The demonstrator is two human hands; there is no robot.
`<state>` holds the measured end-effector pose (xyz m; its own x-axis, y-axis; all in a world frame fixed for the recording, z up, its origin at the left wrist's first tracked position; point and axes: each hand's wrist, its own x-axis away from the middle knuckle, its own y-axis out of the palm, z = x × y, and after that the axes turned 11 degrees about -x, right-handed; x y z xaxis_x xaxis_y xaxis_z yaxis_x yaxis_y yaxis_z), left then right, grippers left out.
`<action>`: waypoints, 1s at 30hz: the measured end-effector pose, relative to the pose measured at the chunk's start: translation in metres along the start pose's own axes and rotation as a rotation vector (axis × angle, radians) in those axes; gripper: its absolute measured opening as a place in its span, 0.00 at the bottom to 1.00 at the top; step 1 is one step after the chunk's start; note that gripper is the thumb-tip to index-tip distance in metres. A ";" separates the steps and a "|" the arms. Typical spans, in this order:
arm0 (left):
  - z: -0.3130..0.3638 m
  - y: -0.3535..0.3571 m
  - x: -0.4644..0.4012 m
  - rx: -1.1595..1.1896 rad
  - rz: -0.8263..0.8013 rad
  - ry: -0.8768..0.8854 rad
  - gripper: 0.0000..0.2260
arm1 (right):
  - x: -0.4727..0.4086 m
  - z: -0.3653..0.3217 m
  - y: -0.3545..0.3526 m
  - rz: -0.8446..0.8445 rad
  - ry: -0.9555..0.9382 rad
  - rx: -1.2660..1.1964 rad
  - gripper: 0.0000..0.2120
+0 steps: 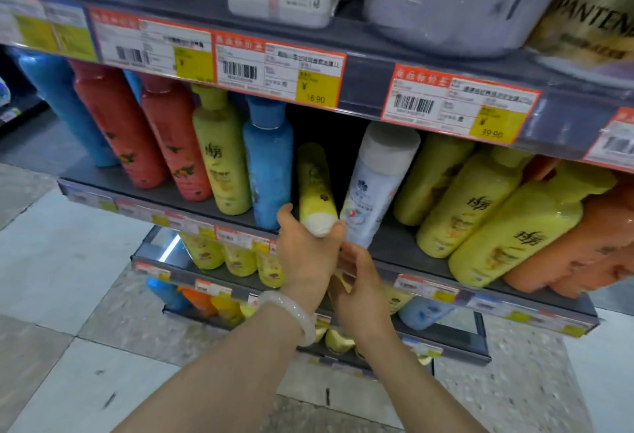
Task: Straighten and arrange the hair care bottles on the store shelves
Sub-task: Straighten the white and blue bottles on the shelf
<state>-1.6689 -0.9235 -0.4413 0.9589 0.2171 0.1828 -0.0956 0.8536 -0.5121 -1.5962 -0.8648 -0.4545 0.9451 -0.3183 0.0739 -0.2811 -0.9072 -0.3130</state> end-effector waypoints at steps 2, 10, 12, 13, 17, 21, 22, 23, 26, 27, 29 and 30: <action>-0.001 -0.005 0.000 0.042 0.025 -0.020 0.36 | -0.001 0.000 0.002 0.025 0.007 0.007 0.23; -0.008 -0.054 0.028 0.201 0.139 0.140 0.36 | -0.002 -0.018 0.016 0.014 -0.186 0.052 0.31; 0.001 -0.068 0.032 0.214 0.185 0.231 0.34 | -0.006 -0.026 0.022 0.066 -0.273 0.045 0.33; 0.007 -0.075 0.032 0.214 0.222 0.282 0.33 | -0.009 -0.030 0.025 0.091 -0.304 0.029 0.34; 0.034 -0.087 0.027 0.207 0.344 0.496 0.35 | -0.018 -0.059 0.032 0.106 -0.271 -0.060 0.32; 0.041 -0.088 0.020 0.289 0.298 0.578 0.35 | -0.030 -0.078 0.033 0.163 -0.246 -0.153 0.26; 0.040 -0.088 0.018 0.329 0.256 0.581 0.34 | -0.033 -0.078 0.033 0.180 -0.229 -0.145 0.27; 0.036 -0.088 0.016 0.367 0.213 0.578 0.33 | -0.036 -0.079 0.032 0.194 -0.221 -0.136 0.26; 0.011 -0.085 0.012 0.355 0.116 0.503 0.23 | -0.041 -0.082 0.031 0.233 -0.171 -0.146 0.28; -0.001 -0.084 0.010 0.286 0.072 0.468 0.22 | -0.042 -0.084 0.030 0.235 -0.164 -0.118 0.30; -0.024 -0.078 0.003 0.074 -0.074 0.455 0.23 | -0.043 -0.087 0.029 0.222 -0.179 -0.033 0.31; -0.033 -0.072 -0.003 -0.024 -0.150 0.453 0.23 | -0.044 -0.086 0.028 0.215 -0.190 0.002 0.31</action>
<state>-1.6559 -1.0015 -0.4327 0.9820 -0.1410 -0.1256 0.0541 0.8475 -0.5281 -1.6603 -0.8998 -0.3852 0.8782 -0.4460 -0.1729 -0.4783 -0.8239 -0.3041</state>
